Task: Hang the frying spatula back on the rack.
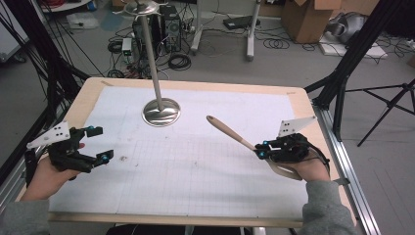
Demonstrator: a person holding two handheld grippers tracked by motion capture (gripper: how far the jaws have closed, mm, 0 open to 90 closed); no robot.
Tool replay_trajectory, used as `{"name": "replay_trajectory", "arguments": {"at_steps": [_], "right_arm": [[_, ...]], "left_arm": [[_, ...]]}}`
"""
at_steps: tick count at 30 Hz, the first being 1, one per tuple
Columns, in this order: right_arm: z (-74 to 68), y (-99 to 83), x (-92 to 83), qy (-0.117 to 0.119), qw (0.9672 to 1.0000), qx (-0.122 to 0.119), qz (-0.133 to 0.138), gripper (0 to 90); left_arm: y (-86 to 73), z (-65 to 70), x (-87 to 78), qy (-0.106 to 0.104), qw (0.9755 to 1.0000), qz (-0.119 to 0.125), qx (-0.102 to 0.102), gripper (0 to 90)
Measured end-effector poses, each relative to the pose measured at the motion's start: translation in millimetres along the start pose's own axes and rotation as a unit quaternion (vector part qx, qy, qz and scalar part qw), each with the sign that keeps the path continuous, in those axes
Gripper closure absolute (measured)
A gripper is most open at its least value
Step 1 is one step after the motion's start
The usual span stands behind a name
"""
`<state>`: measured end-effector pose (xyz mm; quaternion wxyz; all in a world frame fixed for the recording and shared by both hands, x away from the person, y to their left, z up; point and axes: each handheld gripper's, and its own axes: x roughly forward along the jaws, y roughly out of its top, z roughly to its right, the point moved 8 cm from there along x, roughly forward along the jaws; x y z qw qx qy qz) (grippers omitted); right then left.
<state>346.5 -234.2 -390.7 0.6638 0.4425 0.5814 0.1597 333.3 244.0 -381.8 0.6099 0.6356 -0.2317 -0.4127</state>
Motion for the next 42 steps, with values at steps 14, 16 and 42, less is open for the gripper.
{"name": "replay_trajectory", "arguments": {"at_steps": [14, 16, 42], "right_arm": [[6.3, 25.3, 1.6, 0.019, 0.9995, -0.012, 0.024, 77.8], [8.1, 27.1, 2.4, 0.019, 0.9994, -0.008, 0.027, 77.8], [23.2, 92.8, -2.1, 0.011, 0.9979, -0.046, 0.045, 77.8]], "left_arm": [[-2.6, -1.2, -1.4, 0.007, 1.0, -0.003, 0.001, 3.2], [-3.0, -0.8, -1.8, 0.006, 1.0, -0.003, 0.0, 3.2], [-10.7, 0.8, -21.0, 0.024, 0.9997, 0.0, -0.003, 3.2]]}}
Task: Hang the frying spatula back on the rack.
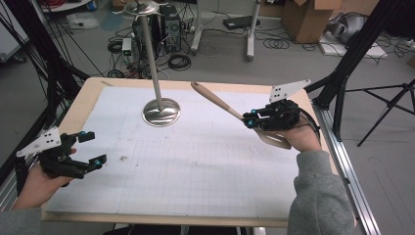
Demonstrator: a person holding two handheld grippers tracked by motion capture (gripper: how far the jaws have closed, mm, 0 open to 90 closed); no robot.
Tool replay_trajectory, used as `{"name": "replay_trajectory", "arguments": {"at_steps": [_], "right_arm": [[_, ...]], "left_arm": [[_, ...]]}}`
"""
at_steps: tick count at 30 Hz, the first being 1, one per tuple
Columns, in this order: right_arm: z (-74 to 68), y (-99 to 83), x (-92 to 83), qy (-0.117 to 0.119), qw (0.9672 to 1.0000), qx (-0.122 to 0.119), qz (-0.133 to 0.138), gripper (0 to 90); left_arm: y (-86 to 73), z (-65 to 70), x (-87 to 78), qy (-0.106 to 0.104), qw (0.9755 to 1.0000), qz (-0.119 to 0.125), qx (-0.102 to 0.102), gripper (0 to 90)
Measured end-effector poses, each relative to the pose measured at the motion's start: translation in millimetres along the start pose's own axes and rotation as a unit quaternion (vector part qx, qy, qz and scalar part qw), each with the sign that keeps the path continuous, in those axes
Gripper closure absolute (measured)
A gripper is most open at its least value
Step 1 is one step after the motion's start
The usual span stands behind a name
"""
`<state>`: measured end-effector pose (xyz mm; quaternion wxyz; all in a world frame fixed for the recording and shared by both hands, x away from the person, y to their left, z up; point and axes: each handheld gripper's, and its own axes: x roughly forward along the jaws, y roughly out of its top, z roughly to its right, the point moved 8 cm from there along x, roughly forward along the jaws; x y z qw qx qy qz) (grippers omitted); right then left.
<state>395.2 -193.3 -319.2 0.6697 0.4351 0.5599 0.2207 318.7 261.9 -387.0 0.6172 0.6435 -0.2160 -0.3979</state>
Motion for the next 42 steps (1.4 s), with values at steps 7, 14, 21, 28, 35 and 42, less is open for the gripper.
{"name": "replay_trajectory", "arguments": {"at_steps": [7, 14, 21, 28, 35, 42], "right_arm": [[5.8, 12.5, 5.2, 0.0, 0.9999, -0.013, -0.006, 77.8], [10.5, 22.1, 11.1, 0.006, 0.9997, -0.023, -0.004, 77.8], [19.2, 30.9, 13.1, 0.008, 0.9997, -0.02, 0.013, 77.8], [27.1, 44.0, 14.3, 0.005, 0.9996, -0.023, 0.018, 77.8], [30.0, 59.0, 14.9, 0.005, 0.9994, -0.028, 0.022, 77.8], [35.6, 66.5, 15.3, 0.005, 0.9992, -0.025, 0.032, 77.8]], "left_arm": [[-4.2, 0.0, -5.6, 0.008, 1.0, -0.002, -0.002, 3.2], [-4.1, 4.7, -7.1, 0.005, 1.0, 0.002, -0.004, 3.2], [-9.7, 5.1, -10.9, 0.011, 0.9999, -0.006, -0.006, 3.2], [-12.5, 5.7, -14.9, 0.015, 0.9999, -0.007, -0.006, 3.2], [-15.1, 8.3, -17.9, 0.016, 0.9998, -0.01, -0.006, 3.2], [-15.6, 9.9, -19.5, 0.017, 0.9998, -0.01, -0.006, 3.2]]}}
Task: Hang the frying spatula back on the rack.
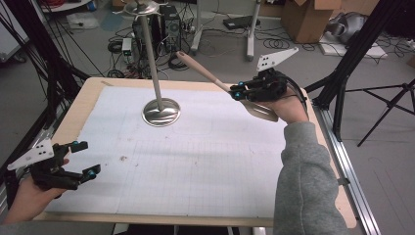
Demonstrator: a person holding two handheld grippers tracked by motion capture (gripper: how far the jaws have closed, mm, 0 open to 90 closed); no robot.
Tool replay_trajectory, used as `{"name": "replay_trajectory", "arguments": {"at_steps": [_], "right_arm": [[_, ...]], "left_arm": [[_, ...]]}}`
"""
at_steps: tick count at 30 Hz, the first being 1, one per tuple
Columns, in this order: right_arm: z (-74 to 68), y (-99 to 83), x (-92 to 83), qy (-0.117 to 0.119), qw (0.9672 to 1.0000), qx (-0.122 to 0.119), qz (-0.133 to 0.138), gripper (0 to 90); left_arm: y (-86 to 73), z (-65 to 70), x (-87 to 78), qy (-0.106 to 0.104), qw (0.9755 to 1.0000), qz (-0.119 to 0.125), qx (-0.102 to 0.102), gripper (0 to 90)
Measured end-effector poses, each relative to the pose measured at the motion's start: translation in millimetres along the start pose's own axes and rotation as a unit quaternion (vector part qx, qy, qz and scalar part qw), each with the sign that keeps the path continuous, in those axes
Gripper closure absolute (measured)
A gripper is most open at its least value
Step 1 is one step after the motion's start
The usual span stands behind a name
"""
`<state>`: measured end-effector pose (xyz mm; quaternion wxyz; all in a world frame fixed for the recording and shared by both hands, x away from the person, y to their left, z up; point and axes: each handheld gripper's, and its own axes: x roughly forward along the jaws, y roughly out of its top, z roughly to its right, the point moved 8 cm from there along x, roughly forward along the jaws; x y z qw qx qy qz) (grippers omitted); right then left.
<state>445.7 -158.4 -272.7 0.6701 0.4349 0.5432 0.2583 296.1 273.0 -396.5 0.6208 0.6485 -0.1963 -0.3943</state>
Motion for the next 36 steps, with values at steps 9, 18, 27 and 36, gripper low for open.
{"name": "replay_trajectory", "arguments": {"at_steps": [9, 18, 27, 36], "right_arm": [[7.7, 1.7, 1.2, -0.005, 0.9999, 0.009, 0.002, 77.8], [10.4, 15.4, -0.9, -0.015, 0.9999, 0.007, 0.003, 77.8], [14.2, 29.5, 6.7, -0.017, 0.9997, 0.014, 0.004, 77.8], [17.1, 45.7, 16.1, -0.018, 0.9998, 0.005, 0.004, 77.8]], "left_arm": [[-1.2, 0.9, -1.2, 0.002, 1.0, -0.002, 0.0, 3.2], [-1.9, 1.2, -2.1, 0.002, 1.0, -0.003, -0.001, 3.2], [-3.5, 3.1, -0.7, -0.001, 1.0, -0.005, -0.004, 3.2], [-4.6, 3.5, -4.2, 0.002, 1.0, -0.004, -0.003, 3.2]]}}
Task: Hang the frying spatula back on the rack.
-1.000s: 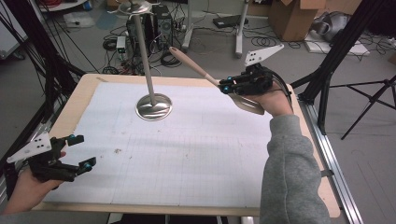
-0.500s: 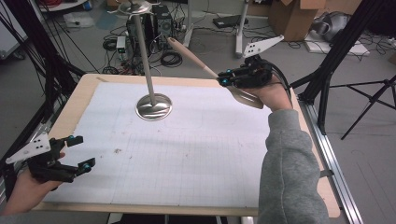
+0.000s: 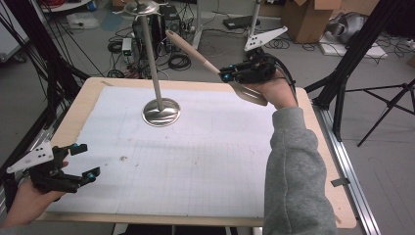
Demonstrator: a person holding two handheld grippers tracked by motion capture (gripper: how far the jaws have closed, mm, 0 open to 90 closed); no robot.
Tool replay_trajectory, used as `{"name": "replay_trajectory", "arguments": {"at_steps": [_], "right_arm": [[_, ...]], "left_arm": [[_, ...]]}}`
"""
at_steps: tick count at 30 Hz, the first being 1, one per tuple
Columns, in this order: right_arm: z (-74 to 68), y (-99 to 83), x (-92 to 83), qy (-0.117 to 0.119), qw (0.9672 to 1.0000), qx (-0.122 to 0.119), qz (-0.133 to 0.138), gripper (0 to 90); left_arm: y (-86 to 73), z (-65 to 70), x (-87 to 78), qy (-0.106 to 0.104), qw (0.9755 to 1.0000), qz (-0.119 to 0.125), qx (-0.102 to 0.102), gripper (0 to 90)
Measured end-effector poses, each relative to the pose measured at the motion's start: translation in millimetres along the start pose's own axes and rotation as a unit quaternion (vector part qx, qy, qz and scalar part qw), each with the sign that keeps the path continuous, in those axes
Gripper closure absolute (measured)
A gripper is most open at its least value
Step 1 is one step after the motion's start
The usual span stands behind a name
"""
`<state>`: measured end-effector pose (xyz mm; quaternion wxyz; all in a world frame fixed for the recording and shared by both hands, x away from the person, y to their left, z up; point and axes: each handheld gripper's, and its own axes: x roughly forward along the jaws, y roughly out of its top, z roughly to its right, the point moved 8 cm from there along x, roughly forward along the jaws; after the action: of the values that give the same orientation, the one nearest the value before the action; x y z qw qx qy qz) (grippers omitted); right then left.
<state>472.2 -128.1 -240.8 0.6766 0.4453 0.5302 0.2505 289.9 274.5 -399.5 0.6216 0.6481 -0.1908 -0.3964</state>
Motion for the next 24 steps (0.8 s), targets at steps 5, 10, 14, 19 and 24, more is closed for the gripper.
{"name": "replay_trajectory", "arguments": {"at_steps": [5, 10, 14, 19, 24], "right_arm": [[1.6, 11.2, -0.7, -0.005, 0.9999, -0.002, 0.013, 77.8], [3.5, 14.8, -2.6, -0.01, 0.9998, 0.003, 0.018, 77.8], [7.1, 14.9, -1.6, -0.012, 0.9995, 0.016, 0.023, 77.8], [9.6, 18.0, -1.4, -0.018, 0.9992, 0.018, 0.03, 77.8], [9.9, 22.8, 0.1, -0.02, 0.9993, 0.017, 0.026, 77.8]], "left_arm": [[-1.1, 0.8, -2.4, 0.001, 1.0, -0.001, 0.001, 3.2], [-2.2, 0.2, -4.4, 0.004, 1.0, -0.001, -0.001, 3.2], [-2.1, 1.3, -4.5, 0.004, 1.0, -0.001, 0.0, 3.2], [-3.4, -0.6, -6.3, 0.006, 1.0, -0.001, -0.003, 3.2], [-3.7, -0.4, -6.7, 0.004, 1.0, -0.002, -0.006, 3.2]]}}
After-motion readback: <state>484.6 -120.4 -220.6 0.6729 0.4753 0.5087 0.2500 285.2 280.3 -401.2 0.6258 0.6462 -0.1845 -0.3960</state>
